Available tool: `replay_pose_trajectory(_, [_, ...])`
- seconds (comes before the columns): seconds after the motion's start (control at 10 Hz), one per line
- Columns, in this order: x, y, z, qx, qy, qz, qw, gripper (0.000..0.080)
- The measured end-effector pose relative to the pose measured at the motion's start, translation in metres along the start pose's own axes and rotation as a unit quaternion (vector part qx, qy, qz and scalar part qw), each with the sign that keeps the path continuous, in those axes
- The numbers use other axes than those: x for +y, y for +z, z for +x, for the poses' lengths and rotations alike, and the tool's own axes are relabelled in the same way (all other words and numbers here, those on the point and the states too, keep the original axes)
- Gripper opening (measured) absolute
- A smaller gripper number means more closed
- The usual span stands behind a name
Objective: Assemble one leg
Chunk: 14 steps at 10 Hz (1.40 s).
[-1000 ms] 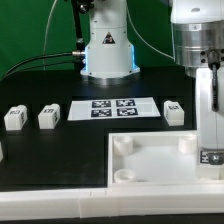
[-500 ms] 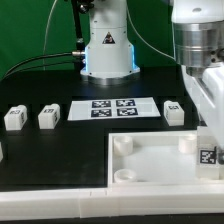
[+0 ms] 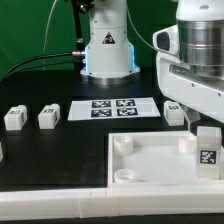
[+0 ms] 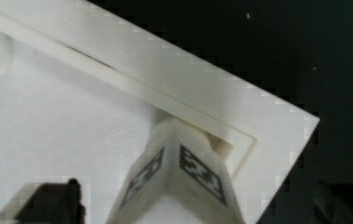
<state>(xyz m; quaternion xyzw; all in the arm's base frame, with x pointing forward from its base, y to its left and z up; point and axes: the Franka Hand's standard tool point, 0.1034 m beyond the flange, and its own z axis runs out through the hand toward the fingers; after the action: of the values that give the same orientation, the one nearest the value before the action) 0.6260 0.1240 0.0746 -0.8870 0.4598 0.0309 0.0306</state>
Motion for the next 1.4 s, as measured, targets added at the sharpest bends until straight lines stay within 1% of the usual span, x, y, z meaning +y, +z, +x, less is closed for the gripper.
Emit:
replay_pose_trajectory(0.1, [0.0000, 0.0002, -0.0008, 0.006, -0.058, -0.005, 0.998, 0.0649])
replay_pose_trajectory(0.2, [-0.0008, 0.0005, -0.0026, 0.006, -0.087, -0.006, 0.996, 0.0649])
replay_pose_trajectory(0.3, [-0.0002, 0.0005, -0.0018, 0.010, -0.147, -0.010, 0.989, 0.0649])
replay_pose_trajectory(0.4, [0.0002, 0.0006, -0.0010, 0.010, -0.194, -0.010, 0.981, 0.0649])
replay_pose_trajectory(0.6, [0.0034, 0.0006, 0.0056, 0.009, -0.305, -0.011, 0.952, 0.0649])
replay_pose_trajectory(0.7, [0.0038, 0.0007, 0.0062, 0.008, -0.322, -0.011, 0.947, 0.0649])
replay_pose_trajectory(1.0, [0.0037, 0.0008, 0.0059, 0.008, -0.316, -0.011, 0.949, 0.0629])
replay_pose_trajectory(1.1, [0.0038, 0.0008, 0.0060, 0.008, -0.316, -0.011, 0.949, 0.0423])
replay_pose_trajectory(1.2, [0.0038, 0.0008, 0.0060, 0.008, -0.316, -0.011, 0.949, 0.0423])
replay_pose_trajectory(1.3, [0.0039, 0.0008, 0.0062, 0.008, -0.316, -0.011, 0.949, 0.0291])
replay_pose_trajectory(1.4, [0.0039, 0.0008, 0.0062, 0.008, -0.316, -0.011, 0.949, 0.0291])
